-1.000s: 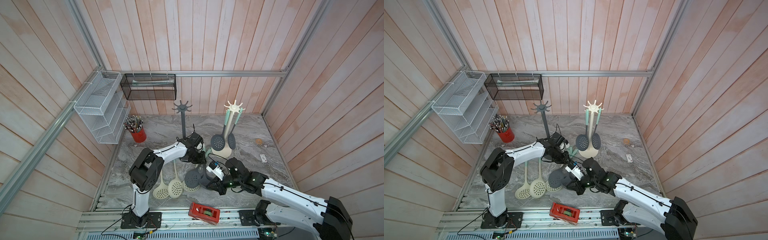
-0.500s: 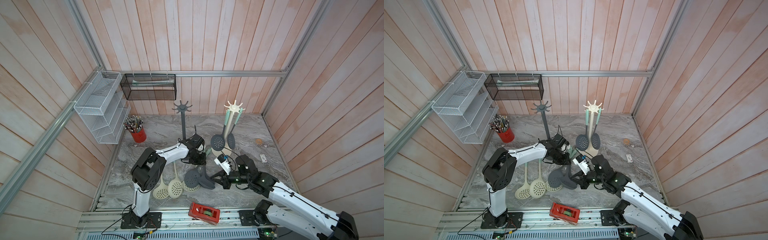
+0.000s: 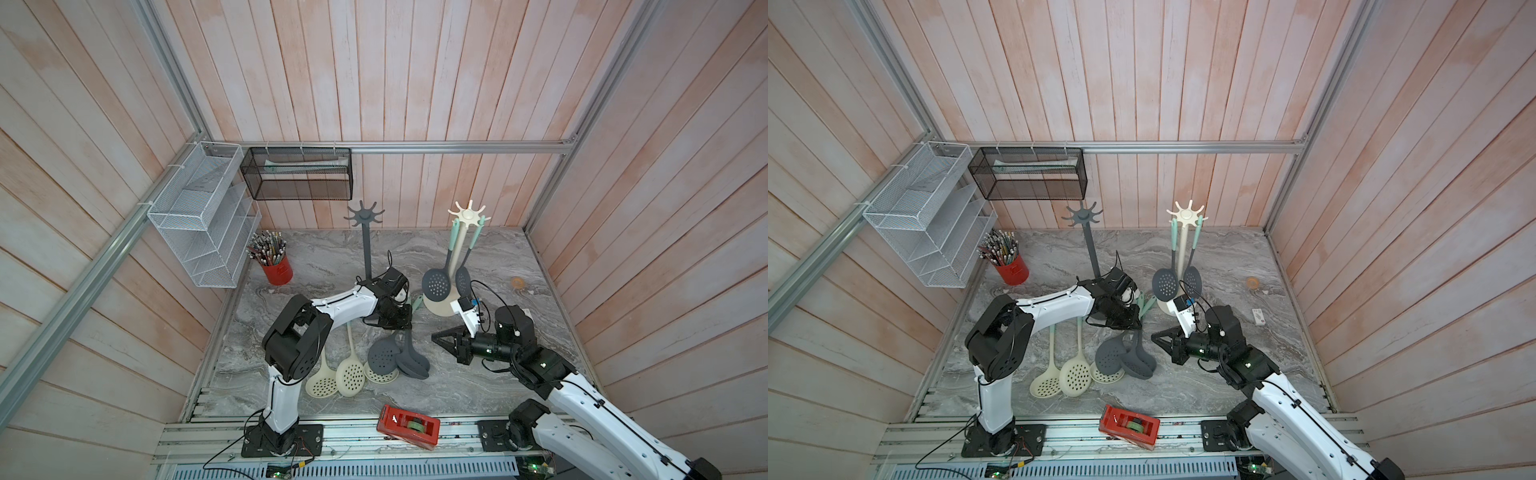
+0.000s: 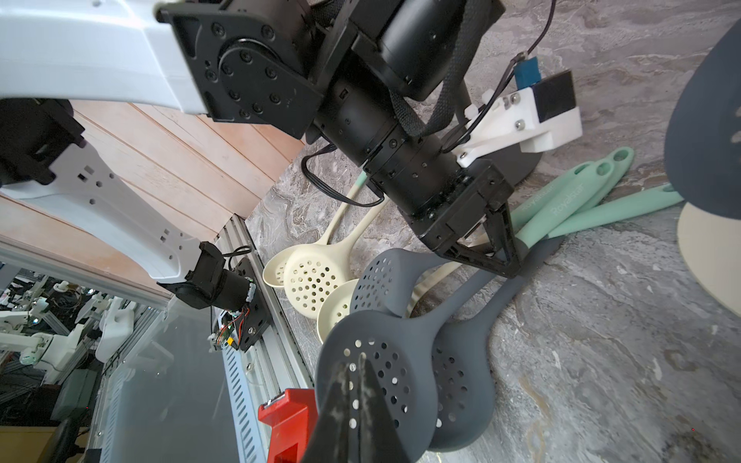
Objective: Hang the skimmer on the kitchen utensil rack
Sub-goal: Pick up the skimmer from the center of the board.
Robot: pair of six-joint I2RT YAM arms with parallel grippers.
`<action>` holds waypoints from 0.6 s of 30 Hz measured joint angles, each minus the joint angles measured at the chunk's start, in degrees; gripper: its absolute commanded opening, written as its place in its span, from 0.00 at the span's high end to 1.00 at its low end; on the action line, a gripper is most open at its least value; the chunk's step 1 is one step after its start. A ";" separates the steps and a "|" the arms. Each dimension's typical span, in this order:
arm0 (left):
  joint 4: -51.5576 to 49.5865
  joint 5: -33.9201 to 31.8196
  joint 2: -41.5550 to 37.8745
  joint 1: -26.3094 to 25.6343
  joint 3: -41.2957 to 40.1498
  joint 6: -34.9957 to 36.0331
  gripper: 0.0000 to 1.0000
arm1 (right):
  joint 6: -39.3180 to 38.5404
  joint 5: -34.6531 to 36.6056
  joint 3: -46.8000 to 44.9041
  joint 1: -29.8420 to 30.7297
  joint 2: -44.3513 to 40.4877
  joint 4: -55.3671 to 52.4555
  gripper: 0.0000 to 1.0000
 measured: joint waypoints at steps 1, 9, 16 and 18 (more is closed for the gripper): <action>-0.02 0.09 -0.02 0.04 0.02 -0.02 1.00 | 0.00 0.00 -0.02 -0.22 0.02 0.00 0.90; -1.14 -0.11 -2.01 0.61 0.35 -0.11 1.00 | 0.02 -0.02 -0.11 -1.97 0.00 0.94 0.91; -3.19 -0.92 -4.96 1.01 0.96 1.62 1.00 | 0.02 -0.04 -0.48 -3.15 -0.26 1.64 0.90; -3.45 -1.03 -5.27 1.11 1.11 1.70 1.00 | 0.02 -0.04 -0.74 -3.34 -0.33 1.95 0.90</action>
